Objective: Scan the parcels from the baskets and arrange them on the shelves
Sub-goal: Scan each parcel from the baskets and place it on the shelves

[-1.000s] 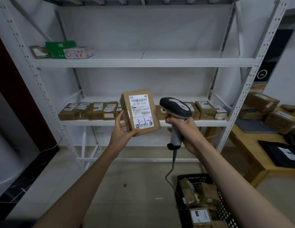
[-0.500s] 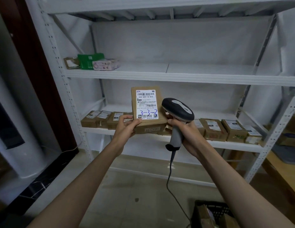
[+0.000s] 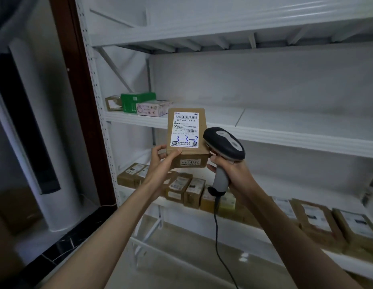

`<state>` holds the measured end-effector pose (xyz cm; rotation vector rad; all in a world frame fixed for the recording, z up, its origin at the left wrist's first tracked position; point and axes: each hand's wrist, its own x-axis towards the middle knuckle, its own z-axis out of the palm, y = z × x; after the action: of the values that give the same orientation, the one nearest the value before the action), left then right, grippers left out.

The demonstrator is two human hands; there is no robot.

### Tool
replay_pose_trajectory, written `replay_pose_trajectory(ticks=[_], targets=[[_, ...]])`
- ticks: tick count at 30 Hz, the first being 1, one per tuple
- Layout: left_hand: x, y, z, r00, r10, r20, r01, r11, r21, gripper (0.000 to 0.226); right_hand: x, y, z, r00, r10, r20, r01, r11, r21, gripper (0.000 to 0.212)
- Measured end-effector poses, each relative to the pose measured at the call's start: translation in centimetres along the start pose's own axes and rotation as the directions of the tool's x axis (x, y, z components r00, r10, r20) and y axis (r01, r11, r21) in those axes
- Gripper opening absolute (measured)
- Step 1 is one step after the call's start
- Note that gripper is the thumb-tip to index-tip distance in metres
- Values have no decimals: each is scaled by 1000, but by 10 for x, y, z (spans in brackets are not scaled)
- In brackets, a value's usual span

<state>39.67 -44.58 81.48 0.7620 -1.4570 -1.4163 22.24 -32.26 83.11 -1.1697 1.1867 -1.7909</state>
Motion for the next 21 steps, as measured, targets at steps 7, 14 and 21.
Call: replay_pose_trajectory(ticks=[7,14,21], targets=[[65,19,18,994,46,-95,-48,999,-15,50,85,-7,-16,994,-25,102,24,1000,14,37],[131,48,15,988,63,-141,-56,997,53,51,168,-20,-7,987,-51,152,46,998,35,40],[208,75,5,988,-11,-151,28,993,112,53,241,-25,9,986,15,166,-17,1000,10,31]])
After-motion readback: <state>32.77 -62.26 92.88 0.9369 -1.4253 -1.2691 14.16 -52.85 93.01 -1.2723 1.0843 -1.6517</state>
